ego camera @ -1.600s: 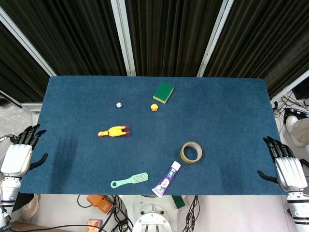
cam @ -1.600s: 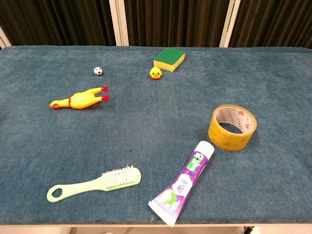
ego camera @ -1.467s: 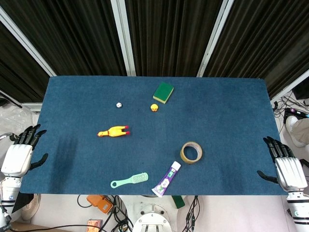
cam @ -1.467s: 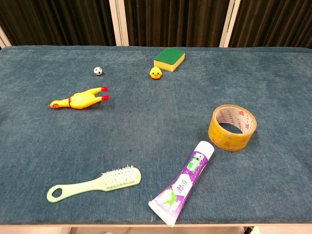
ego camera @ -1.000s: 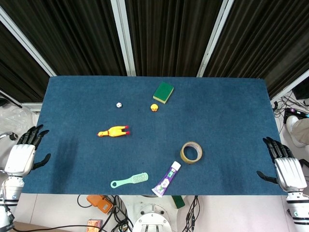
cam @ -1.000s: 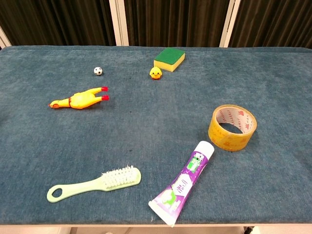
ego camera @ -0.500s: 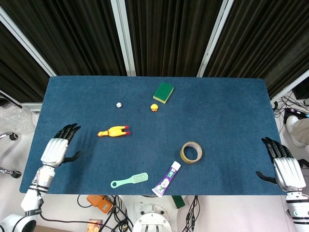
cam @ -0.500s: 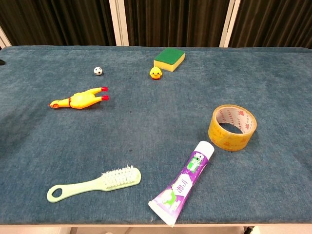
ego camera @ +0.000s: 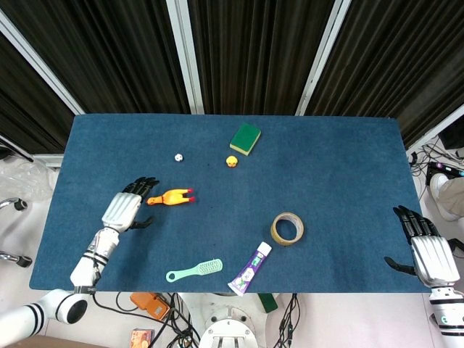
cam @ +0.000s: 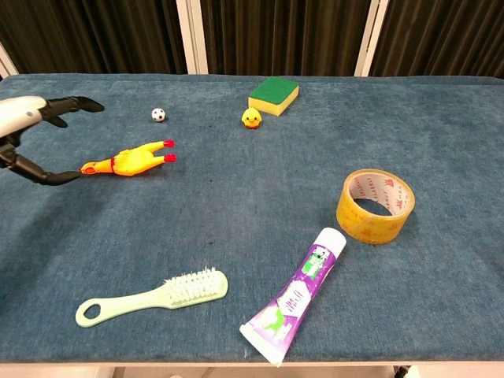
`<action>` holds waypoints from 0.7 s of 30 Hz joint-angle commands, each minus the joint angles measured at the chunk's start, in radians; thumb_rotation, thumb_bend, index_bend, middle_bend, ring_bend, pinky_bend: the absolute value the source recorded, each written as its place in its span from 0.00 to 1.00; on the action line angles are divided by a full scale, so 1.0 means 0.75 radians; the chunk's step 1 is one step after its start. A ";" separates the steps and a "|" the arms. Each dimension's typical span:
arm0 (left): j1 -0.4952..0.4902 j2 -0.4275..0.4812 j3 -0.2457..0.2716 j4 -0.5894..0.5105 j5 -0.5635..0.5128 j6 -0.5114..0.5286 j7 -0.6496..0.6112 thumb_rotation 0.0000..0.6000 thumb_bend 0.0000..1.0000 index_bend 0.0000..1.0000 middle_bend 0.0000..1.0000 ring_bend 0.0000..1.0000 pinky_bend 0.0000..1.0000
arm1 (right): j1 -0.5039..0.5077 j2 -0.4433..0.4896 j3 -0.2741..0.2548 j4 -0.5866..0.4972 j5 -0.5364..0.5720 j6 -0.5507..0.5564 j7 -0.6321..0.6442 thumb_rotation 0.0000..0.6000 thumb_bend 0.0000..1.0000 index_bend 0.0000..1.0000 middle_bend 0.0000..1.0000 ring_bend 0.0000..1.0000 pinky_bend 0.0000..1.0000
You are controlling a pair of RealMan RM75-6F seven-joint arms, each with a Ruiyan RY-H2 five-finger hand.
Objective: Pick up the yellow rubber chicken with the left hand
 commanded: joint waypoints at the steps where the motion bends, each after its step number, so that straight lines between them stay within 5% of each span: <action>1: -0.026 -0.022 -0.005 0.017 -0.017 -0.027 0.013 1.00 0.25 0.08 0.09 0.05 0.16 | 0.001 0.000 0.000 0.000 0.001 -0.002 0.000 1.00 0.21 0.07 0.13 0.16 0.19; 21: -0.169 -0.176 -0.030 0.189 -0.080 -0.123 0.021 1.00 0.26 0.28 0.27 0.21 0.24 | 0.007 0.006 0.000 -0.006 0.007 -0.016 -0.002 1.00 0.21 0.07 0.13 0.16 0.19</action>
